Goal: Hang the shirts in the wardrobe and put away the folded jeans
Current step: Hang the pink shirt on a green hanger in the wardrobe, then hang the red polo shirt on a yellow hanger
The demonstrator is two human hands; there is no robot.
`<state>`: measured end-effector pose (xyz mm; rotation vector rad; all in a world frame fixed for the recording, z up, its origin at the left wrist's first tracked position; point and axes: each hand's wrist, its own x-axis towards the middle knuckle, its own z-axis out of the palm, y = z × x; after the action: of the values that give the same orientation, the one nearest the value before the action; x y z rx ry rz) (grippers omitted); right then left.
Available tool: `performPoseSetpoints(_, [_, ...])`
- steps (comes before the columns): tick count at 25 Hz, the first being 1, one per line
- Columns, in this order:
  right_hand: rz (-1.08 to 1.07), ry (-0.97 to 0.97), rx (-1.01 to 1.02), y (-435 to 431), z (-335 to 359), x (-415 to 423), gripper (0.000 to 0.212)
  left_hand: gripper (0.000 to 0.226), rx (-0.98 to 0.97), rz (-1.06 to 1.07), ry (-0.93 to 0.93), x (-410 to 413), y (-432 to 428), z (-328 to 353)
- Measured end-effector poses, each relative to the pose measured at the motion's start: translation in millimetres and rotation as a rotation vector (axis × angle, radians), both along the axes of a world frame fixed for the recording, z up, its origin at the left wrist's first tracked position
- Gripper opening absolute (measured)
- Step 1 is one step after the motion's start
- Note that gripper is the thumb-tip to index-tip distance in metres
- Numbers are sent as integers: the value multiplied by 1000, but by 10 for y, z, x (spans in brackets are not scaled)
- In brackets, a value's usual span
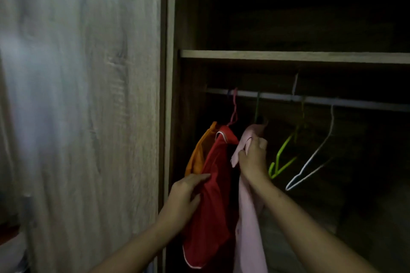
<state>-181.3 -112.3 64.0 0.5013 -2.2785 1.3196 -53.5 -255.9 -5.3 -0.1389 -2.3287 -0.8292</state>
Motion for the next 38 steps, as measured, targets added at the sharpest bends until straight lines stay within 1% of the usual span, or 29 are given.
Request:
performPoseSetpoints(2, [95, 151, 19, -67, -156, 358, 57, 55, 17, -2, 10, 126, -7, -74])
performPoseSetpoints(5, [304, 336, -40, -263, -342, 938, 53, 44, 61, 64, 8, 477, -136, -223])
performPoseSetpoints(7, [500, 400, -91, -511, -411, 1323, 49, 42, 157, 160, -44, 870, -346, -327])
performPoseSetpoints(10, [754, 465, -93, -1065, -516, 1738, 39, 38, 275, 351, -82, 1540, -828, -401])
performPoseSetpoints(15, [1021, 366, -33, -2510, -936, 2477, 31, 32, 328, 691, -69, 2993, -2170, -656])
performPoseSetpoints(18, [1148, 260, 71, -3477, -1298, 3018, 29, 32, 316, 926, -94, 3970, -3086, -968])
performPoseSetpoints(20, [1199, 198, 157, -4065, -1563, 3329, 25, 28, 266, 1133, -130, 4530, -3609, -1211])
performPoseSetpoints(22, [1236, 138, 264, -4620, -1835, 3620, 22, 26, 203, 1317, -237, 4953, -4057, -1443])
performPoseSetpoints(23, [1253, 89, 315, -4866, -1970, 3759, 21, 30, 231, 1369, -341, 5091, -4249, -1544])
performPoseSetpoints(25, [1265, -12, 453, -5223, -2214, 4028, 22, 40, 408, 1386, -616, 5228, -4509, -1714])
performPoseSetpoints(26, [1272, -45, 521, -5345, -2314, 4145, 24, 41, 458, 1360, -708, 5254, -4588, -1791])
performPoseSetpoints(27, [1276, -71, 568, -5455, -2427, 4233, 26, 36, 445, 1349, -730, 5262, -4637, -1845])
performPoseSetpoints(28, [1273, -94, 598, -5507, -2488, 4307, 26, 28, 407, 1360, -688, 5260, -4682, -1883])
performPoseSetpoints(29, [1263, -116, 581, -5546, -2559, 4333, 25, 21, 357, 1391, -589, 5237, -4689, -1902])
performPoseSetpoints(30, [1251, -122, 576, -5550, -2568, 4351, 22, 16, 332, 1414, -447, 5215, -4692, -1911])
performPoseSetpoints(31, [1242, -120, 535, -5558, -2576, 4342, 20, 14, 372, 1405, -281, 5172, -4682, -1876])
performPoseSetpoints(32, [1218, -131, 530, -5540, -2543, 4348, 19, 12, 460, 1349, -108, 5102, -4658, -1805])
performPoseSetpoints(33, [1196, -147, 513, -5549, -2559, 4331, 21, 12, 565, 1235, 31, 5016, -4612, -1712])
performPoseSetpoints(34, [1189, -280, 488, -5524, -2492, 4316, 26, 12, 637, 1104, 124, 4924, -4541, -1613])
performPoseSetpoints(35, [1191, -467, 435, -5538, -2451, 4278, 34, 13, 657, 980, 169, 4835, -4427, -1501])
performPoseSetpoints(37, [1236, -1100, 236, -5511, -2312, 4205, 53, 14, 586, 768, 165, 4692, -4139, -1293])
performPoseSetpoints(38, [1219, -1347, 150, -5470, -2255, 4176, 58, 14, 522, 673, 131, 4632, -3983, -1203])
